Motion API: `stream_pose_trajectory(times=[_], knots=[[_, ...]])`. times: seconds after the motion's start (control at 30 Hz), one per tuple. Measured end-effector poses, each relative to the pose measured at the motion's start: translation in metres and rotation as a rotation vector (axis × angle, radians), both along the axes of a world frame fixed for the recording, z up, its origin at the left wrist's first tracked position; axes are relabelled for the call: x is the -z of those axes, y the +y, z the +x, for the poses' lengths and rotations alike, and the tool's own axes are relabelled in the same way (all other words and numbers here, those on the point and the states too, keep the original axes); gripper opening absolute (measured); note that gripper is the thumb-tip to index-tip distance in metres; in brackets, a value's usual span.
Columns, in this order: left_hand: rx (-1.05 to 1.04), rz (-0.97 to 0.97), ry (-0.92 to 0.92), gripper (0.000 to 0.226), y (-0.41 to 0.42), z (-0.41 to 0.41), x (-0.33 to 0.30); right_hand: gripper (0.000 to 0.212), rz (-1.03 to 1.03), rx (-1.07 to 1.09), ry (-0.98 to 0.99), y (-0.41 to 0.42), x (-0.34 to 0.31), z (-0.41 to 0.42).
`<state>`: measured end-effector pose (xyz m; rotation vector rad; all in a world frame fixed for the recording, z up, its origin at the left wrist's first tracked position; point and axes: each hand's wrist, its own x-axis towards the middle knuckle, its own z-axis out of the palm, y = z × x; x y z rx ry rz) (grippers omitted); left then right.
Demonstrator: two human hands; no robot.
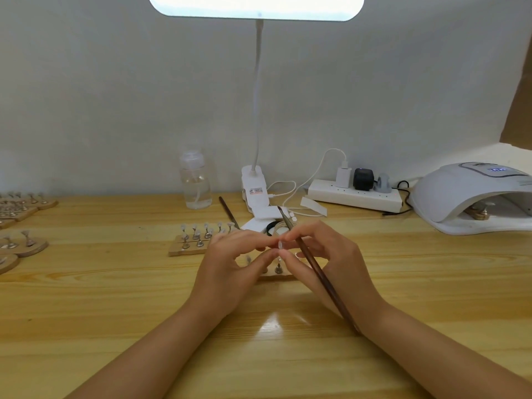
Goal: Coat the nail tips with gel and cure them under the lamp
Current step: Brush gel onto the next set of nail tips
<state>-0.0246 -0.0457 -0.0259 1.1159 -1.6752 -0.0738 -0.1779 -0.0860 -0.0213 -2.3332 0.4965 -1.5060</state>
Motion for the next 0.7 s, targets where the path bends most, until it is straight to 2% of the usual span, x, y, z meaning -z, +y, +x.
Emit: stream_pose_trajectory(times=[0.27,0.33,0.43,0.7], knots=[[-0.053,0.03,0.08,0.02,0.001,-0.001,-0.001,0.015,0.096,0.072,-0.078,-0.006,-0.008,-0.008],[-0.062,0.055,0.116,0.024,0.002,0.0,-0.003,0.016,0.202,0.076,-0.162,-0.008,-0.014,-0.011],[-0.075,0.088,0.162,0.023,0.002,0.0,-0.004,0.03,0.373,0.113,-0.255,-0.014,-0.025,-0.012],[-0.073,0.11,0.184,0.02,0.002,0.001,-0.004,0.024,0.433,0.233,0.207,-0.055,-0.056,-0.004]])
